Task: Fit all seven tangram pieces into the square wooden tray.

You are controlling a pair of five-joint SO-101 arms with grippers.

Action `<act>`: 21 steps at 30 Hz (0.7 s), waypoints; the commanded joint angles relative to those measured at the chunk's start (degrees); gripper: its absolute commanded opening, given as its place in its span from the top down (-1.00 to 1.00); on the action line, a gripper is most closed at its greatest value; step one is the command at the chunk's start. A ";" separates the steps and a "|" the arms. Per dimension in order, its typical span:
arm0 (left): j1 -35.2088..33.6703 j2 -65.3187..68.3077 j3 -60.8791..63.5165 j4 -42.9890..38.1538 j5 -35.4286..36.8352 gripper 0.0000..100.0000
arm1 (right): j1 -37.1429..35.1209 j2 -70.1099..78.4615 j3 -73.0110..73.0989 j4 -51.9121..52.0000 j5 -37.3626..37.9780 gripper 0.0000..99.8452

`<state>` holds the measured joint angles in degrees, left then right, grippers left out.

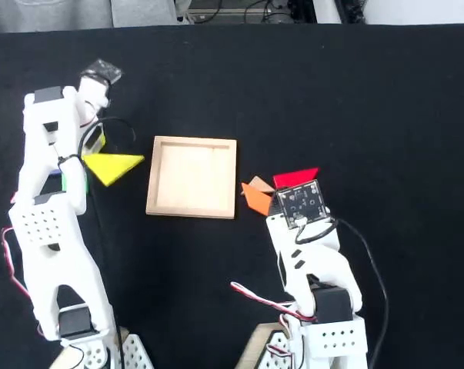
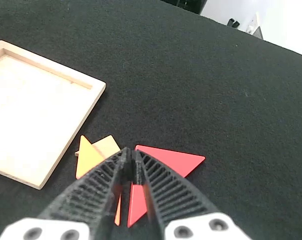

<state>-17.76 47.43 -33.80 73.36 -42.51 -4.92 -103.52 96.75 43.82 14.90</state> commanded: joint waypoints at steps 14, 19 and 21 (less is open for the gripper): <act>6.11 -4.75 -1.80 27.52 -6.07 0.81 | 0.97 -4.44 -0.22 0.18 0.35 0.98; 7.43 -14.15 -1.19 27.43 0.18 0.81 | 0.97 -4.44 -0.22 0.18 0.35 0.98; 7.78 -17.85 0.57 27.43 5.36 0.81 | 0.97 -4.44 -0.22 0.18 0.35 0.98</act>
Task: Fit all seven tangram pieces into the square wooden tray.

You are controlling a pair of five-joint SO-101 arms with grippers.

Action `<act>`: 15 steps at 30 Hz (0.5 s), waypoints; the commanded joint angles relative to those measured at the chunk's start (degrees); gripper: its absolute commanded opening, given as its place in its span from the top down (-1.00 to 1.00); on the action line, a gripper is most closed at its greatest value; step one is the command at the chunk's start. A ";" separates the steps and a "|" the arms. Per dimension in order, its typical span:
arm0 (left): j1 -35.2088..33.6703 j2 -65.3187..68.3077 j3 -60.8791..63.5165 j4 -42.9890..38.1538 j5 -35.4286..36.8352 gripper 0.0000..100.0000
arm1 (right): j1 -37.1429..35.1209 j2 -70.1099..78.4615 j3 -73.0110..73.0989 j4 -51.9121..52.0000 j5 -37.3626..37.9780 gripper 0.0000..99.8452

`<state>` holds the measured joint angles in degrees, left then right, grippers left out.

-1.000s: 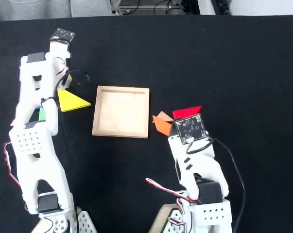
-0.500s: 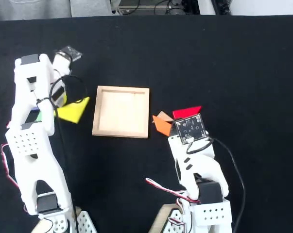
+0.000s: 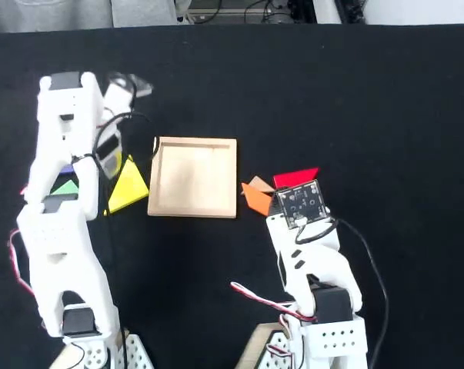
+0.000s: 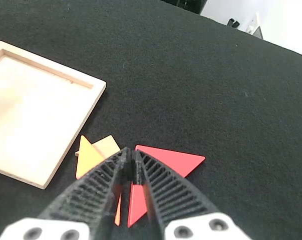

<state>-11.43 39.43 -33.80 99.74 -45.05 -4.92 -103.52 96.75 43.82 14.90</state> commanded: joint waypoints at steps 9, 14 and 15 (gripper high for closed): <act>7.52 -21.54 20.88 -0.53 17.23 0.57 | 0.97 -4.44 -0.22 0.18 0.35 0.98; 5.67 -22.24 26.07 -11.08 19.87 0.49 | 0.97 -4.44 -0.22 0.18 0.35 0.98; 5.49 -21.63 26.68 -12.92 20.48 0.50 | 0.97 -4.44 -0.22 0.18 0.35 0.98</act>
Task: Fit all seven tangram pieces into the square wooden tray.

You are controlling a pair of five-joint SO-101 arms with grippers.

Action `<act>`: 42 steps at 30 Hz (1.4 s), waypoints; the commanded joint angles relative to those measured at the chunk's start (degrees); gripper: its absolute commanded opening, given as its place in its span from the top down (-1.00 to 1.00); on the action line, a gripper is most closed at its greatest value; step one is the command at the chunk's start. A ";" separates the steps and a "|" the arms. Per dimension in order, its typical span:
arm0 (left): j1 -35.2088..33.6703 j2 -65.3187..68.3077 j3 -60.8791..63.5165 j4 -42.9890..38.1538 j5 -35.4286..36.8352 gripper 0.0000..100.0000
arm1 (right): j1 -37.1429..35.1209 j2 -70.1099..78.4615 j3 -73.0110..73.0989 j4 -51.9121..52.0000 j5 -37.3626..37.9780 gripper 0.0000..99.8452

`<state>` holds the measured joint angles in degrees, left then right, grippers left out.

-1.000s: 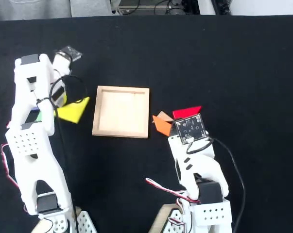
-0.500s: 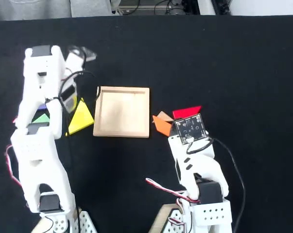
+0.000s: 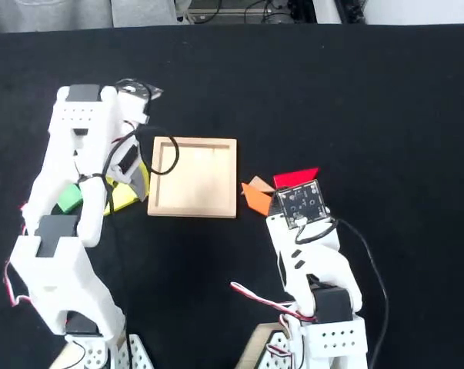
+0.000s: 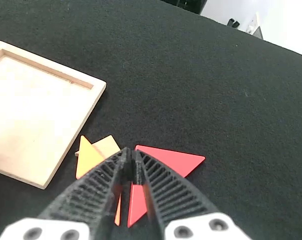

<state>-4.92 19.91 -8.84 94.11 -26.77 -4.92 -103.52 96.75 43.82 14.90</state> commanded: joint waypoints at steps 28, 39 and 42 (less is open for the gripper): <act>-6.73 9.05 2.42 -22.51 6.68 0.50 | 0.79 -4.44 -0.22 0.18 0.35 0.98; -6.90 8.97 -9.98 -6.86 12.84 0.50 | 0.79 -4.44 -0.22 0.18 0.35 0.98; -6.81 8.97 -11.65 -5.19 13.10 0.49 | 0.79 -4.44 -0.22 0.18 0.35 0.98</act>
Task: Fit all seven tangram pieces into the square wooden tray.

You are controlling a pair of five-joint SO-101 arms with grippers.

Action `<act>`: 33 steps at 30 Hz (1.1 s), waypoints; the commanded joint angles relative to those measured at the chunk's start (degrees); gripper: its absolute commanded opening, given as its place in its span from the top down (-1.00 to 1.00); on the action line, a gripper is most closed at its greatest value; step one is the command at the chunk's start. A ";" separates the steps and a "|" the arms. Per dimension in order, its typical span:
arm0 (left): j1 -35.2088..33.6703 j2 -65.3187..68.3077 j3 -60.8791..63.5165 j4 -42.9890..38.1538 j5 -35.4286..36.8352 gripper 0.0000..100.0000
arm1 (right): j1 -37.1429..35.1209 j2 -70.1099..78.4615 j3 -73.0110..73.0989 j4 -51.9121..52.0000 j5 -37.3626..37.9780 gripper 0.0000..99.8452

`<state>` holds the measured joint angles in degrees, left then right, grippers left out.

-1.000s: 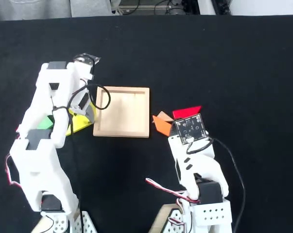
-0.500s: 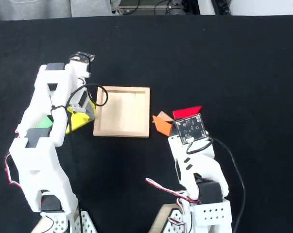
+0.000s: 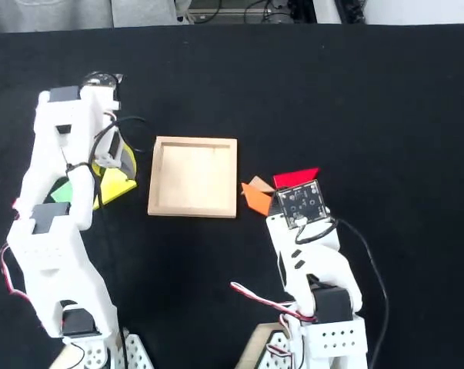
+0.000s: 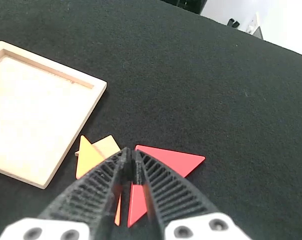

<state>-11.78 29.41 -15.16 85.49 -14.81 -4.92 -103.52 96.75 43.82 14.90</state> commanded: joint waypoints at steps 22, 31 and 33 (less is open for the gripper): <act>-3.12 -0.44 8.04 -12.31 -4.66 0.25 | 0.88 -4.44 -0.22 0.18 0.35 0.98; -1.98 -0.35 10.15 -15.91 -5.01 0.25 | 0.88 -4.44 -0.22 0.18 0.35 0.98; -2.07 0.62 9.45 -15.91 -5.98 0.25 | 0.88 -4.44 -0.22 0.18 0.35 0.98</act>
<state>-14.33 29.49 -4.18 70.20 -19.21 -4.92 -103.52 96.75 43.82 14.90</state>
